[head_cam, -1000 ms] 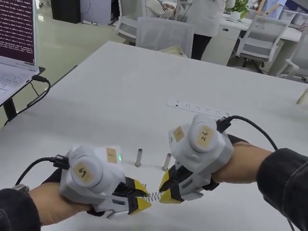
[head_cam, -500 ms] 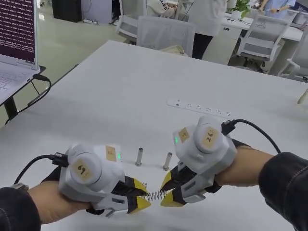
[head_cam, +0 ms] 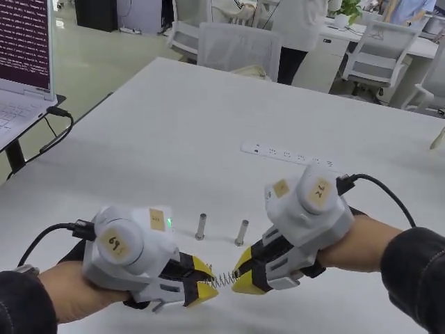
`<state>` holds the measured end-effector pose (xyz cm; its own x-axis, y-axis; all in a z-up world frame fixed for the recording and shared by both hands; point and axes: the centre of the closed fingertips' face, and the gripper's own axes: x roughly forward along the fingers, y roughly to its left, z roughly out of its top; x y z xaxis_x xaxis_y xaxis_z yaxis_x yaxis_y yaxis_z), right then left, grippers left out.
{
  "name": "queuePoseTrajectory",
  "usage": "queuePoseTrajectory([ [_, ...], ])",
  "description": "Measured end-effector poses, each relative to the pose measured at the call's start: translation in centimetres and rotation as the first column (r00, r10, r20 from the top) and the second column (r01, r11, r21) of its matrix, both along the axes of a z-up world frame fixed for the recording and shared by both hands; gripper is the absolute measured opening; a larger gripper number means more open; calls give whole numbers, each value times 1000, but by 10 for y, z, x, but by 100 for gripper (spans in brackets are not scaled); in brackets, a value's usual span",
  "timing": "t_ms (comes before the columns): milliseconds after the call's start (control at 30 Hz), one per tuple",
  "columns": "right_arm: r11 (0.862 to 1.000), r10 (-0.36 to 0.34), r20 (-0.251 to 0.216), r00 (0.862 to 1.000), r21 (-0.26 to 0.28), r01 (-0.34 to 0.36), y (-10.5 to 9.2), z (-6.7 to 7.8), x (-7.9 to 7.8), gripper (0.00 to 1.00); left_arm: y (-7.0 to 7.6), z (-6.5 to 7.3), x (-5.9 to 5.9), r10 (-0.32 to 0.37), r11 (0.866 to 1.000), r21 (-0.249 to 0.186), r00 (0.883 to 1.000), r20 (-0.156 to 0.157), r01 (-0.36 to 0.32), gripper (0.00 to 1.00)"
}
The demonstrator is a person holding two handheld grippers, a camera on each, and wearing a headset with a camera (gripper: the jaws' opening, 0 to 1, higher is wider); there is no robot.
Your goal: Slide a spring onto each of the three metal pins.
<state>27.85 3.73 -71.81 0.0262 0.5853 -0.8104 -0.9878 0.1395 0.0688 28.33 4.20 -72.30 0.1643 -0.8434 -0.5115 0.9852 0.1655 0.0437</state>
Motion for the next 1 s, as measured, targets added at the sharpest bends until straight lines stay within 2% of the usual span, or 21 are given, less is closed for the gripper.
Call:
queuePoseTrajectory([
  [133, 1000, -3, -3, 1000, 26, 3, 6, 8, -1, 8, 1, 0, 1, 4, 1000, 1, 1000, -1, -4, 2],
  [500, 997, -5, -9, 1000, 77, 6, 18, 17, -3, 8, 1, 1, 0, 8, 1000, 2, 1000, 3, -8, 2],
  [600, 997, -1, -8, 1000, 79, 1, 21, 16, -4, 9, 1, 4, -1, 8, 1000, -10, 1000, 3, -8, 2],
  [1000, 997, 14, -9, 1000, 78, -13, 26, 16, -2, 9, 0, 7, 0, 13, 1000, -18, 1000, -2, -13, 2],
])
